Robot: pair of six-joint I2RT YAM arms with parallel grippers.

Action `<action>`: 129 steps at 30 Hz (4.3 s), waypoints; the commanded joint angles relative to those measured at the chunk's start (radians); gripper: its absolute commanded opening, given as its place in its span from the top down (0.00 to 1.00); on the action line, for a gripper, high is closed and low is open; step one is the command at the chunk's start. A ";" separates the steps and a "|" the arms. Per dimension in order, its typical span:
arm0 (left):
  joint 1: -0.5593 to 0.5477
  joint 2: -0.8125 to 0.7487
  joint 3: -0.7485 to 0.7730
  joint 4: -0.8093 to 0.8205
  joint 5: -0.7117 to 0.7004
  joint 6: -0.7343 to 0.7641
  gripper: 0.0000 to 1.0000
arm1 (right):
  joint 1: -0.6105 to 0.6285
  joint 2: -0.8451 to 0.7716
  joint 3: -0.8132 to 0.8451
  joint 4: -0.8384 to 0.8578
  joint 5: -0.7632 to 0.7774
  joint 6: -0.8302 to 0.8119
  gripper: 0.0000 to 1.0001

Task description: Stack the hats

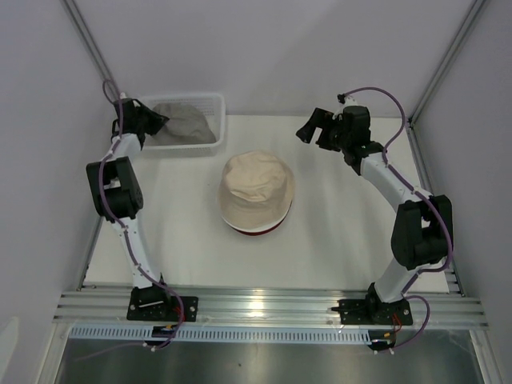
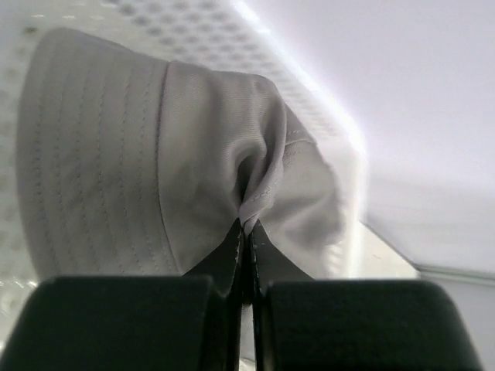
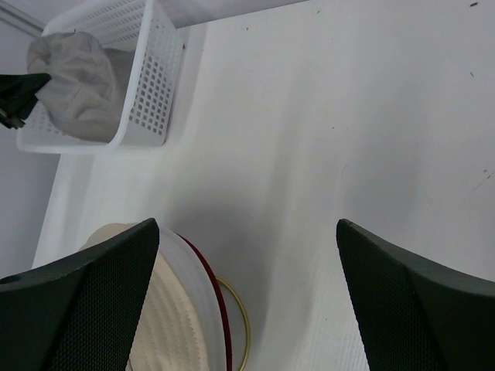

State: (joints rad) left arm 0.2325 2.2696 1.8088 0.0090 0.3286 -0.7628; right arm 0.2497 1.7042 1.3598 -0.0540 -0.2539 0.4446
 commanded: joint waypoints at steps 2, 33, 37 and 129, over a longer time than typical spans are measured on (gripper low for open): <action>0.007 -0.275 -0.081 0.179 0.153 -0.147 0.99 | 0.017 -0.083 -0.017 0.042 -0.031 0.011 0.01; -0.564 -1.062 -0.687 0.573 0.288 -0.512 0.99 | -0.070 -0.647 -0.333 -0.035 0.048 0.059 0.01; -0.620 -1.154 -0.799 0.519 0.172 -0.410 0.99 | -0.069 -0.678 -0.386 0.042 -0.019 0.085 0.01; -0.421 -1.372 -1.390 0.427 0.059 -0.248 0.34 | 0.174 -0.379 -0.651 0.608 -0.074 0.467 1.00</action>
State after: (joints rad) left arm -0.1928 0.8883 0.4046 0.3271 0.3107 -0.9886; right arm 0.4171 1.3136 0.6853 0.5472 -0.3546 0.9379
